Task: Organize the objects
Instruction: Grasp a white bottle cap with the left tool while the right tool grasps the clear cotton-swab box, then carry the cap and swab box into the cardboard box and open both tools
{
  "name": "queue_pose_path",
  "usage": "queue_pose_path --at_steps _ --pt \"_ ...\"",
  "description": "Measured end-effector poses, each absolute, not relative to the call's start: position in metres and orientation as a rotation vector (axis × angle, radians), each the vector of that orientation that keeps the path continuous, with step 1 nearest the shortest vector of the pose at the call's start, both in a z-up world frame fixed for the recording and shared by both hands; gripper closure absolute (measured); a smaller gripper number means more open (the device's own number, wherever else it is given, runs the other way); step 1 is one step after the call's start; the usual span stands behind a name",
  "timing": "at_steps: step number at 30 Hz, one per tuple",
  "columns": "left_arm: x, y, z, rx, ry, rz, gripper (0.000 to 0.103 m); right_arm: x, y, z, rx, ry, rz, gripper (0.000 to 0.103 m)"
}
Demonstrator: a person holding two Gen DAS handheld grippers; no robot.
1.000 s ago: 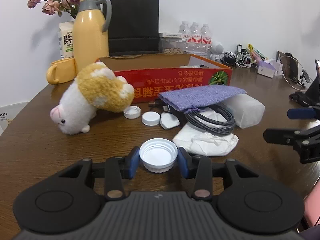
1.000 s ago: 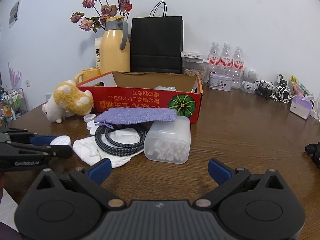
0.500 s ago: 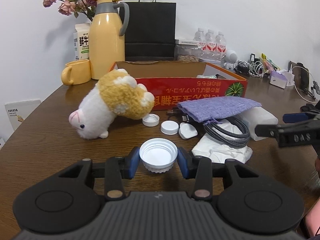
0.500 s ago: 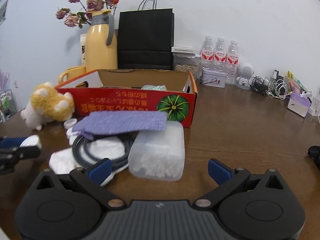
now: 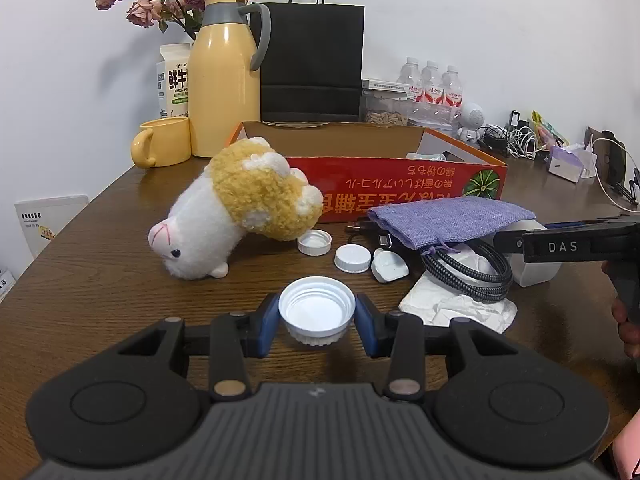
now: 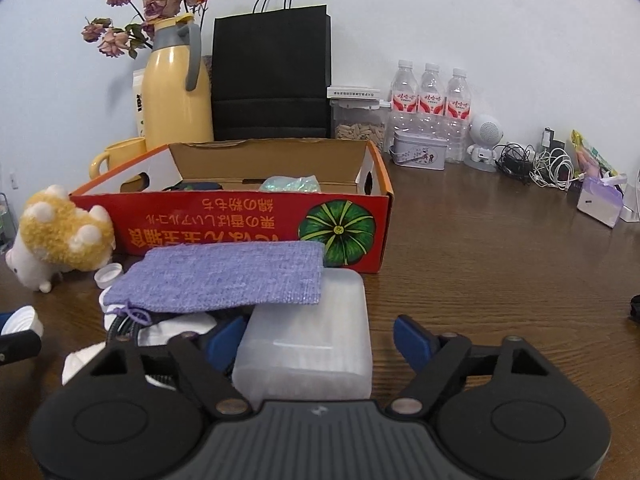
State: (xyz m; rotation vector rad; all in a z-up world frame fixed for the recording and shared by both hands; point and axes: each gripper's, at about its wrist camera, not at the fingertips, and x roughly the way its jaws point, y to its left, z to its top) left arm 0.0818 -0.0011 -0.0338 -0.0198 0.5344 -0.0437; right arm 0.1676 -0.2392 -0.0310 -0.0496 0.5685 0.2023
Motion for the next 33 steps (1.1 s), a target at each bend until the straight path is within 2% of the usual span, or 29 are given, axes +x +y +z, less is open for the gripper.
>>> queue_pose_path --at_steps 5,19,33 --pt "0.083 0.000 -0.033 -0.020 0.536 -0.044 0.062 0.169 -0.236 -0.030 -0.054 0.569 0.206 0.037" --pt "0.080 -0.001 -0.029 -0.020 0.515 -0.039 0.062 0.151 -0.245 -0.022 -0.054 0.499 0.227 0.038" --pt "0.078 -0.007 -0.005 -0.020 0.444 -0.050 0.062 0.120 -0.260 0.019 -0.060 0.330 0.226 0.038"
